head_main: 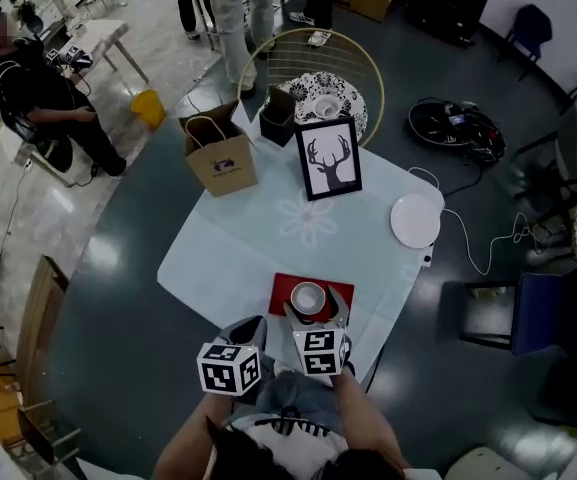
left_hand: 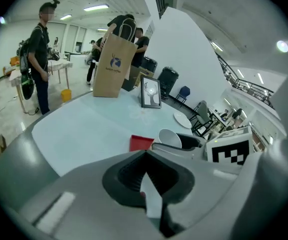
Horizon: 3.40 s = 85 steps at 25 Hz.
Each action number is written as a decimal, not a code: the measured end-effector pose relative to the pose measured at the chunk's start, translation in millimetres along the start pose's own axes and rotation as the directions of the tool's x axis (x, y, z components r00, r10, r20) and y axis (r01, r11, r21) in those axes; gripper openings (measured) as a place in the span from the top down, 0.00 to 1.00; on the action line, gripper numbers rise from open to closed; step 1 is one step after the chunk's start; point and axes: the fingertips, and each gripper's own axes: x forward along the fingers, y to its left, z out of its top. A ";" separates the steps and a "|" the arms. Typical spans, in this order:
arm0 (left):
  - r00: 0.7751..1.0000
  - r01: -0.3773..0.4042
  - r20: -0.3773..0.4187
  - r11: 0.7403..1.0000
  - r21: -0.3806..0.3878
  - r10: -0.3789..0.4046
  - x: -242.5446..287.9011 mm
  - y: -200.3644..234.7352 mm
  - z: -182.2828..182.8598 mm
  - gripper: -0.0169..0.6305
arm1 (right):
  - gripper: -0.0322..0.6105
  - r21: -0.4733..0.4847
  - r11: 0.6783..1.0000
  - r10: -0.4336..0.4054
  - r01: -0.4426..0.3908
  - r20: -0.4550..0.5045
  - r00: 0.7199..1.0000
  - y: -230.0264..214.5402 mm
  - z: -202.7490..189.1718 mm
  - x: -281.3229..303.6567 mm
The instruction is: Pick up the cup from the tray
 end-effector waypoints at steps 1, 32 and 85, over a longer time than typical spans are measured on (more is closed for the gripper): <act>1.000 0.018 -0.007 1.000 0.008 -0.018 2.6 -2.2 1.5 0.97 | 0.32 -0.006 1.000 0.003 -0.003 0.004 1.000 0.6 1.3 3.4; 0.987 0.161 -0.047 0.969 0.186 -0.155 38.8 -87.0 5.6 0.97 | 0.37 0.106 0.983 -0.153 0.147 0.054 0.987 -120.3 6.5 -51.5; 0.958 0.162 0.184 0.947 0.276 -0.218 -44.9 -126.1 5.7 0.97 | 0.80 0.191 0.946 -0.308 0.263 0.266 0.913 -72.8 32.8 -198.1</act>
